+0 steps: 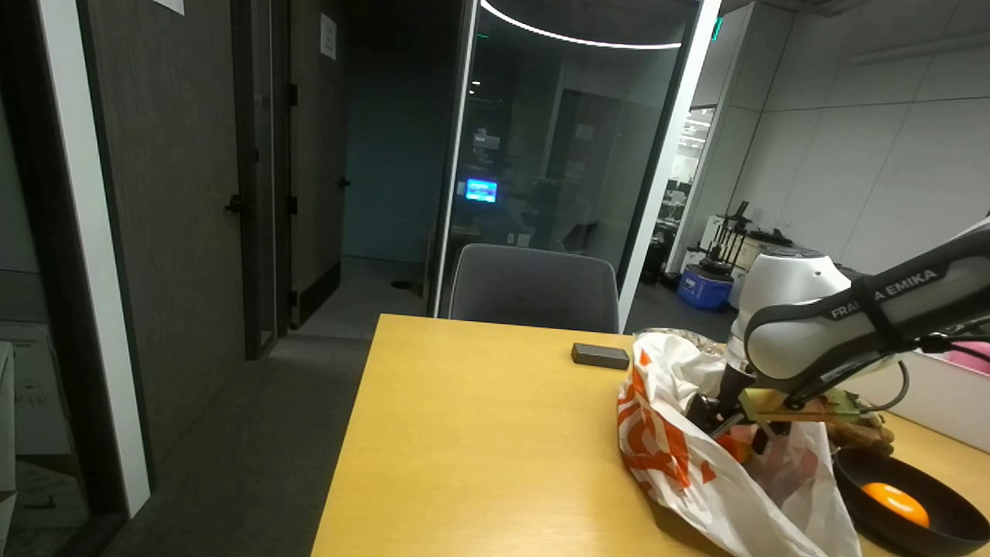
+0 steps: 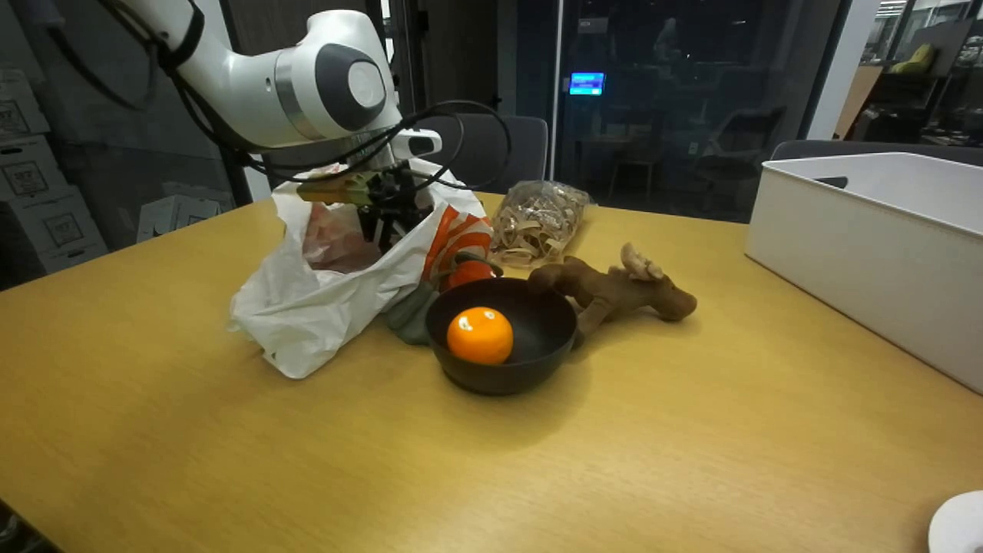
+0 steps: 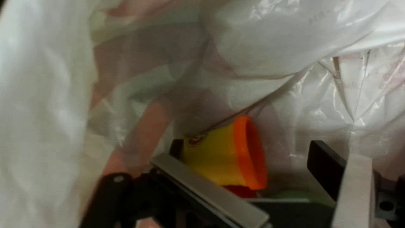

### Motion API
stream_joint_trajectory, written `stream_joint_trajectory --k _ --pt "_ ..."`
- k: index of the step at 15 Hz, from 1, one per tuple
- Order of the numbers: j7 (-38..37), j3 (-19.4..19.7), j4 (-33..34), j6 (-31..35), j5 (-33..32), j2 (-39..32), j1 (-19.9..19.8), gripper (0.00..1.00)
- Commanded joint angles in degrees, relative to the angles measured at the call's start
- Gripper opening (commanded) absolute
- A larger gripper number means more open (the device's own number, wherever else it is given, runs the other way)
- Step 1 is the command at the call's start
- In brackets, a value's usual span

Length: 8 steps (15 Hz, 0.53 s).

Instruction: Remove the fruits and container from the plastic and put them in the bowl.

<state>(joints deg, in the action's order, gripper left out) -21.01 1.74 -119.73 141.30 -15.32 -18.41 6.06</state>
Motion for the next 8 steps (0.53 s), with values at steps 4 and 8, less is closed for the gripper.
stream_joint_trajectory --k 4,8 --pt "-7.22 3.88 3.5 1.21 -4.36 -3.48 2.88 1.0" --pt "-7.45 4.22 4.63 0.9 -3.78 -5.37 3.51 0.9"
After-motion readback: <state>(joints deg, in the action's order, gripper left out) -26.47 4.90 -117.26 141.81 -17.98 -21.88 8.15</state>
